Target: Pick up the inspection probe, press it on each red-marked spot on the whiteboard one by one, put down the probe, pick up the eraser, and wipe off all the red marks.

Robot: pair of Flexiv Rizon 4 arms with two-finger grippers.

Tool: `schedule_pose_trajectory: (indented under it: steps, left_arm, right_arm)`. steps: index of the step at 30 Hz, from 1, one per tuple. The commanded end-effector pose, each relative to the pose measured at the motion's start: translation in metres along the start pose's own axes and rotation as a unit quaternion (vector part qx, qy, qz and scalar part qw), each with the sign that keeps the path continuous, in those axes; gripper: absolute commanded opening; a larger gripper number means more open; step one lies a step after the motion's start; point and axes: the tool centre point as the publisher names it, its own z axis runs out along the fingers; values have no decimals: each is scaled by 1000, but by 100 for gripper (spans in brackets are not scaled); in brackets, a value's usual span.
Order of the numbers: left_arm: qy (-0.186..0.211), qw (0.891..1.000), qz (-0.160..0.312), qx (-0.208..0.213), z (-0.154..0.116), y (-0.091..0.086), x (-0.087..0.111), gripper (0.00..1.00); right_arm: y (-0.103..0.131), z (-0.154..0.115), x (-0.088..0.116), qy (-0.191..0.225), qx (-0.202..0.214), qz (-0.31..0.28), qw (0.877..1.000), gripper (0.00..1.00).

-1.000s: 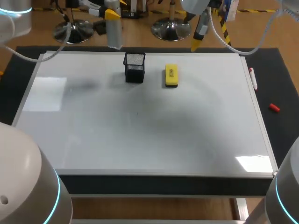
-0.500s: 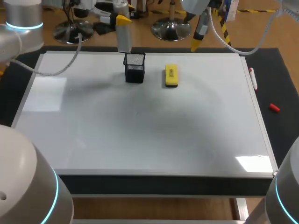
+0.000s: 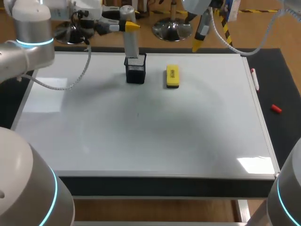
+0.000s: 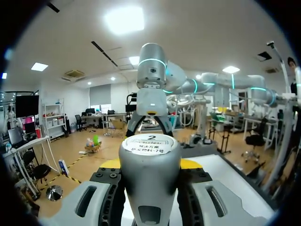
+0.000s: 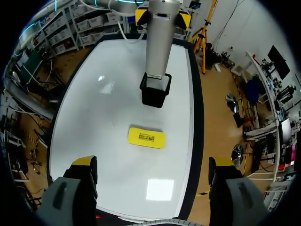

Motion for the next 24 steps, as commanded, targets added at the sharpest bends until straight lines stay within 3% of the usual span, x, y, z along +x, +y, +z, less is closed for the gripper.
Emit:
schedule_pose_trajectory:
  steps: [1, 24]
  left_arm:
    - [-28, 1000, 1, 5, 5, 4, 4, 0]
    - [10, 1000, -5, 0, 12, 26, -4, 0]
  right_arm:
    - [0, -1, -1, 2, 1, 0, 1000, 100]
    - [0, -1, -1, 2, 1, 0, 1000, 100]
